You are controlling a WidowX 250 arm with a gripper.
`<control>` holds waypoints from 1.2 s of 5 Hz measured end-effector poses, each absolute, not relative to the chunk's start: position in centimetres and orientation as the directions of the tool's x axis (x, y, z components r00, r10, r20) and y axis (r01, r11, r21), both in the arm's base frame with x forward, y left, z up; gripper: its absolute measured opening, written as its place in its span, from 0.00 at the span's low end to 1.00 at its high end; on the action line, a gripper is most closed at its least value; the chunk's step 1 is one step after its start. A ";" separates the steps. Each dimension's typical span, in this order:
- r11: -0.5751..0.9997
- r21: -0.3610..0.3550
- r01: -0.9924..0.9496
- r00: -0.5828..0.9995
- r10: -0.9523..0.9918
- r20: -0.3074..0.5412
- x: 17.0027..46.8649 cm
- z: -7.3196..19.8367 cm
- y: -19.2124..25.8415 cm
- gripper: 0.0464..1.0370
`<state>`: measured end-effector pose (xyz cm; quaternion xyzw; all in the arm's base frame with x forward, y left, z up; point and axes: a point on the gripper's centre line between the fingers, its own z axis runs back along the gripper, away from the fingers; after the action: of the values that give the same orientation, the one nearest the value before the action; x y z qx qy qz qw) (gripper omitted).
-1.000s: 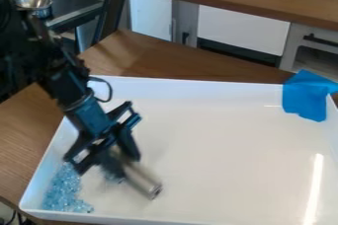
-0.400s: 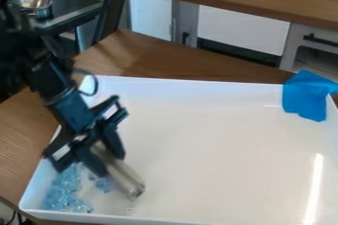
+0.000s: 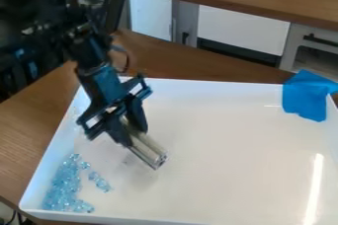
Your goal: Sweep into pile
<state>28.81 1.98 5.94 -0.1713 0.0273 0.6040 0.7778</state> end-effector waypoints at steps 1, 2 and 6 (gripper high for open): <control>0.207 -0.182 -0.961 0.246 0.941 -0.232 29.9 4.5 2.8 0.33; 0.210 -0.152 -0.966 0.238 0.951 -0.199 31.1 3.8 3.4 0.33; 0.310 -0.084 -0.947 0.317 0.945 -0.078 37.0 3.3 4.7 0.33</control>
<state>37.05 4.68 3.30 -0.0572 0.0071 0.5845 0.8094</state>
